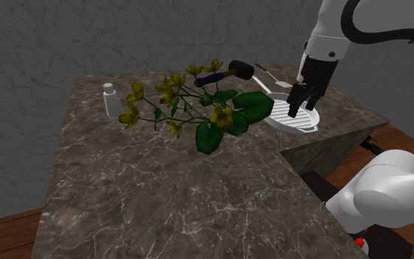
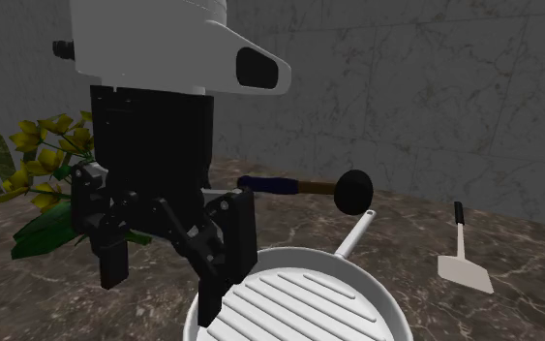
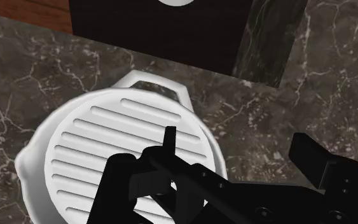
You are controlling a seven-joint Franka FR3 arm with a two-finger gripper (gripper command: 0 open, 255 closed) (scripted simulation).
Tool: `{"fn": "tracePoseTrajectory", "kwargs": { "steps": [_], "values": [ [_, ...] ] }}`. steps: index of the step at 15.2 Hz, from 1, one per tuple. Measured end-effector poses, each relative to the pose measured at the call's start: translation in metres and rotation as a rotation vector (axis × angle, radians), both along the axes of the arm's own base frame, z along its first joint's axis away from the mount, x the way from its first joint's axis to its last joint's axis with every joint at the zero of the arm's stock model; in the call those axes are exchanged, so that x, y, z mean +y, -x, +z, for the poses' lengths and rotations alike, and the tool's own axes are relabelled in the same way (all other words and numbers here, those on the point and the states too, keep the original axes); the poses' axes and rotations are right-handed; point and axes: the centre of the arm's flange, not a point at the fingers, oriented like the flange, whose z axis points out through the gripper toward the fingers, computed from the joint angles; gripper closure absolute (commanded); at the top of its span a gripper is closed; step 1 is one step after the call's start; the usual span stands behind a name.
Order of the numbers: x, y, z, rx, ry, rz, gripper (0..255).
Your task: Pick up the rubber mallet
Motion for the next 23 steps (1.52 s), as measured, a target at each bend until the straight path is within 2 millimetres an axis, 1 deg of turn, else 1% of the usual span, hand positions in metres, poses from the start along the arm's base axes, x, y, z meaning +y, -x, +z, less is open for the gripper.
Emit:
{"fn": "tracePoseTrajectory", "kwargs": {
  "steps": [1, 2, 4, 8, 9, 11, 16, 18, 21, 22, 23],
  "values": [
    [0.000, 0.000, 0.000, 0.000, 0.000, 0.000, 0],
    [-0.003, -0.005, 0.000, -0.001, 0.001, 0.001, 0],
    [-0.010, -0.023, -0.002, -0.004, 0.005, 0.002, 0],
    [-0.030, -0.069, -0.005, -0.013, 0.016, 0.006, 0],
    [-0.039, -0.081, -0.004, -0.016, 0.019, 0.007, 0],
    [-0.047, -0.101, -0.007, -0.021, 0.024, 0.010, 0],
    [-0.070, -0.161, -0.009, -0.032, 0.037, 0.015, 0],
    [-0.083, -0.184, -0.011, -0.037, 0.043, 0.018, 0],
    [-0.097, -0.222, -0.010, -0.044, 0.051, 0.021, 0],
    [-0.103, -0.232, -0.010, -0.046, 0.054, 0.022, 0],
    [-0.105, -0.242, -0.011, -0.048, 0.057, 0.023, 0]
  ]
}}
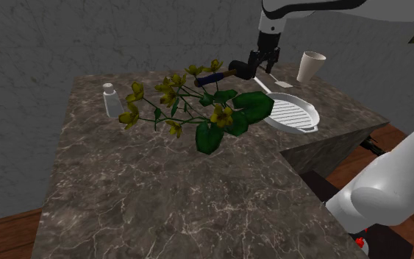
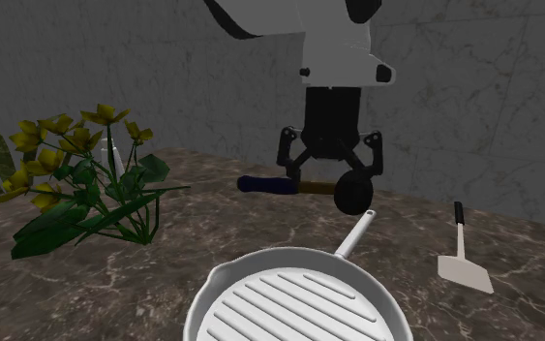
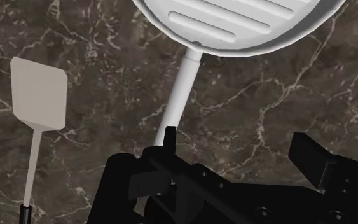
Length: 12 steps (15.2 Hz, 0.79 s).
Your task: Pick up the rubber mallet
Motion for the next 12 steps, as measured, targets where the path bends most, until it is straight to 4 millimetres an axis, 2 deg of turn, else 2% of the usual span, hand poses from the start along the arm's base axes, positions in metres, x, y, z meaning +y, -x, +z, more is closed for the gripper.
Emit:
{"fn": "tracePoseTrajectory", "kwargs": {
  "steps": [6, 8, 12],
  "values": [
    [-0.031, -0.073, -0.001, -0.013, 0.016, 0.006, 0],
    [-0.039, -0.091, -0.001, -0.017, 0.021, 0.009, 0],
    [-0.042, -0.098, -0.016, -0.018, 0.023, 0.010, 0]
  ]
}}
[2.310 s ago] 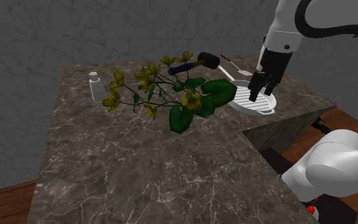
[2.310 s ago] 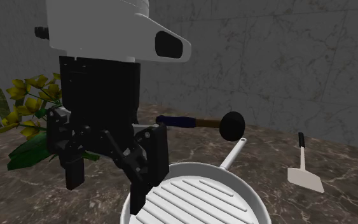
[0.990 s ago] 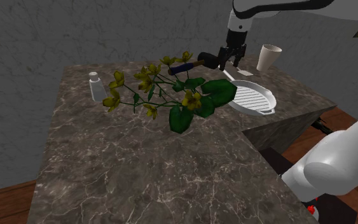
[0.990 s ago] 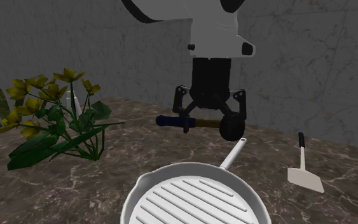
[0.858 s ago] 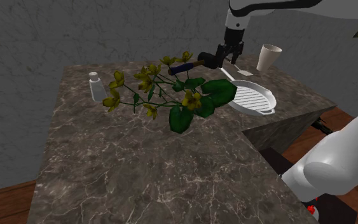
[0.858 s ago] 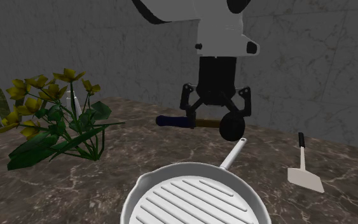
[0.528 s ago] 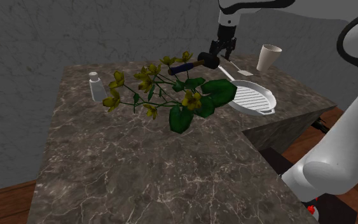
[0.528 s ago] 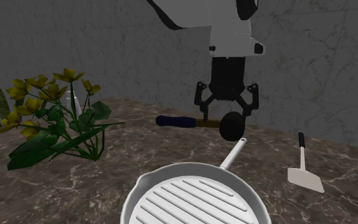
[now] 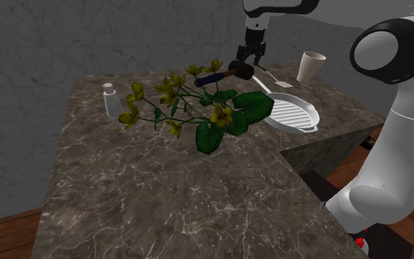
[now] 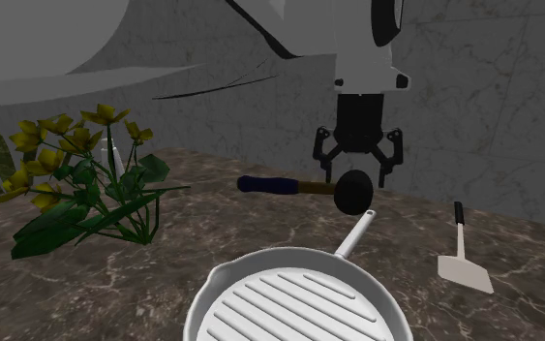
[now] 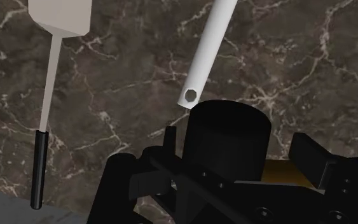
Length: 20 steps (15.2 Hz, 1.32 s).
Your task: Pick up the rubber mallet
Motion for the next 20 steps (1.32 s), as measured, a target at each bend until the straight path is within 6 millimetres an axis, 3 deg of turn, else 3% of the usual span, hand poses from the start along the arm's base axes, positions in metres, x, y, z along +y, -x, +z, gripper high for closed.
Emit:
{"fn": "tracePoseTrajectory", "kwargs": {
  "steps": [4, 5, 15, 20],
  "values": [
    [0.000, -0.001, -0.020, 0.000, 0.000, 0.000, 0],
    [0.000, -0.001, -0.023, 0.000, 0.000, 0.000, 255],
    [-0.001, -0.001, -0.025, 0.000, 0.000, 0.000, 255],
    [0.000, -0.001, -0.003, 0.000, 0.000, 0.000, 255]
  ]
}}
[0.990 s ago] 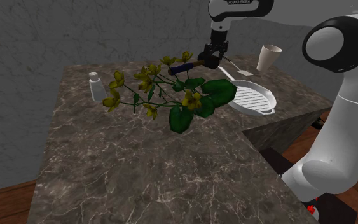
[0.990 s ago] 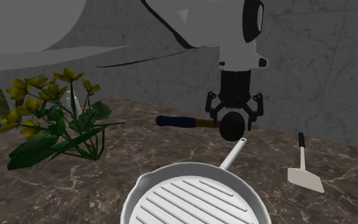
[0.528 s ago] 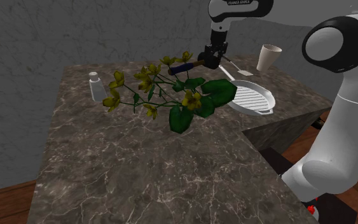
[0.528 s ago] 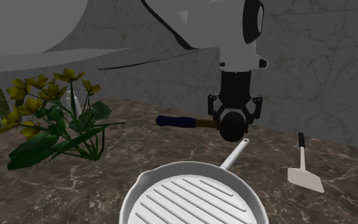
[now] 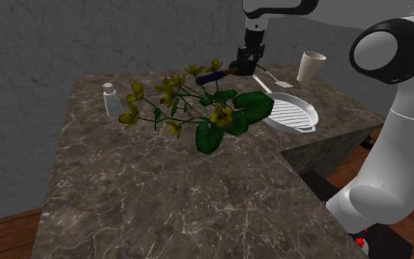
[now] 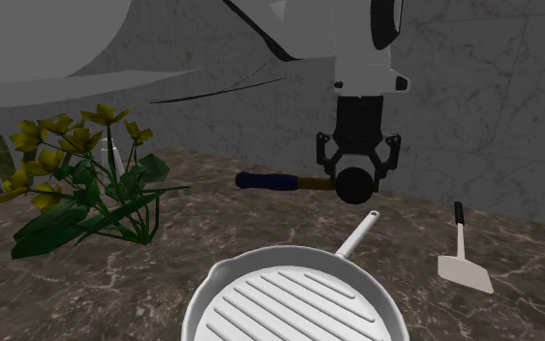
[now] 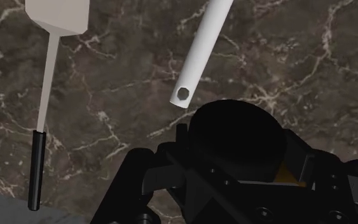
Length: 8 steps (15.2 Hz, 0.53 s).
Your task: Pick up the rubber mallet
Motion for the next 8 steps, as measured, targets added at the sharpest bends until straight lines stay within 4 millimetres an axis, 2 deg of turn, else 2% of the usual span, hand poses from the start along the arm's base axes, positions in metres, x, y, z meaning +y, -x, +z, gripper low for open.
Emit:
{"fn": "tracePoseTrajectory", "kwargs": {
  "steps": [8],
  "values": [
    [-0.001, 0.000, 0.042, 0.000, 0.000, 0.000, 255]
  ]
}}
